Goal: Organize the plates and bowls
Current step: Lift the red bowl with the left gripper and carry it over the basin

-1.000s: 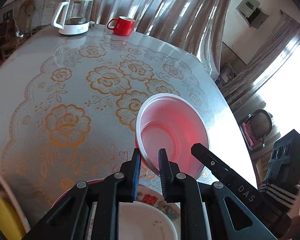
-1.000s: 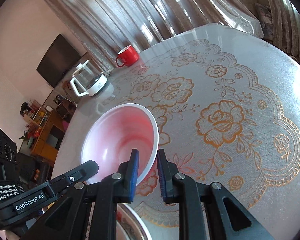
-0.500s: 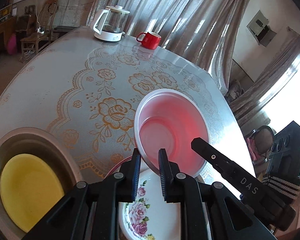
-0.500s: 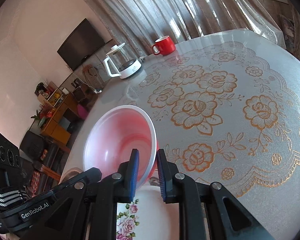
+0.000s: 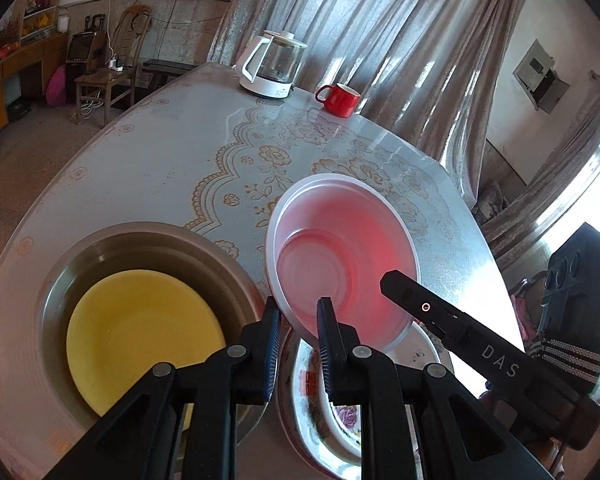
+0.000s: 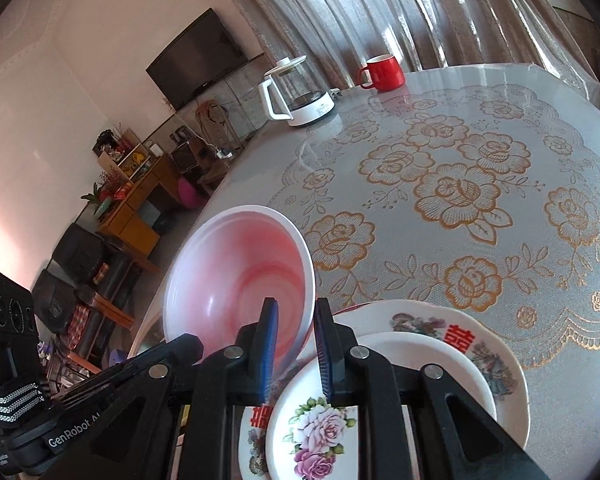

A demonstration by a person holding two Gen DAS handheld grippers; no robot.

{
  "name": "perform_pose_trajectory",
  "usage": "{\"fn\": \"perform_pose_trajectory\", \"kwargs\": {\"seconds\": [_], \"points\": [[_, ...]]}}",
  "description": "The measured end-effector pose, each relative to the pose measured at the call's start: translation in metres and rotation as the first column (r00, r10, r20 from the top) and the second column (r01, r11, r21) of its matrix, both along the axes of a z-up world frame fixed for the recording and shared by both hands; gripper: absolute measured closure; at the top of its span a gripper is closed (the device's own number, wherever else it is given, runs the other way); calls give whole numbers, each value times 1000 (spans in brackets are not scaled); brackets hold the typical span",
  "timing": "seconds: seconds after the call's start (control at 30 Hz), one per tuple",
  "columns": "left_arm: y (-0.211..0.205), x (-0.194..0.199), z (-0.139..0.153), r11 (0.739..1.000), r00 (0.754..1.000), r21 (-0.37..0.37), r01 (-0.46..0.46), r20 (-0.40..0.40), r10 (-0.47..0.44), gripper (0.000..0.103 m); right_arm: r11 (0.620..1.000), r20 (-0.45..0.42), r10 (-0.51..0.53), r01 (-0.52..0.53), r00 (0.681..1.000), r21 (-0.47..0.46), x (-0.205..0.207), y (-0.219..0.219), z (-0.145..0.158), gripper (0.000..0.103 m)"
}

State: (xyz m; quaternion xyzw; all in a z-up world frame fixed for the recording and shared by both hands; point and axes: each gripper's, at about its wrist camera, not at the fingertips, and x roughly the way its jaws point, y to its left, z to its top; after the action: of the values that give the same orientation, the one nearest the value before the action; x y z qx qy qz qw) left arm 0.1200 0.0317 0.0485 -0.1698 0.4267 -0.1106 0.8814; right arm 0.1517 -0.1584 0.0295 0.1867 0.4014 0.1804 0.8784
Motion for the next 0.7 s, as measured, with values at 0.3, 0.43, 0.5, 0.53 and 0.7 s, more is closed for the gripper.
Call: {"fn": "perform_pose_trajectory", "kwargs": {"seconds": [0.3, 0.43, 0.5, 0.53, 0.7], "points": [[20, -15, -5, 999, 999, 16, -46, 15, 45, 86, 998, -12, 62, -63, 998, -14, -4, 31, -6, 85], [29, -22, -5, 998, 998, 12, -61, 18, 60, 86, 996, -11, 83, -83, 997, -21, -6, 40, -6, 85], [33, -24, -5, 998, 998, 10, -66, 21, 66, 86, 996, -11, 91, -91, 996, -25, -7, 44, -6, 85], [35, -25, -4, 998, 997, 9, -68, 22, 68, 86, 995, -11, 94, -94, 996, -26, -7, 46, -6, 85], [44, -29, -3, 997, 996, 3, -79, 33, 79, 86, 994, -10, 108, -108, 994, -32, -8, 54, -6, 85]]}}
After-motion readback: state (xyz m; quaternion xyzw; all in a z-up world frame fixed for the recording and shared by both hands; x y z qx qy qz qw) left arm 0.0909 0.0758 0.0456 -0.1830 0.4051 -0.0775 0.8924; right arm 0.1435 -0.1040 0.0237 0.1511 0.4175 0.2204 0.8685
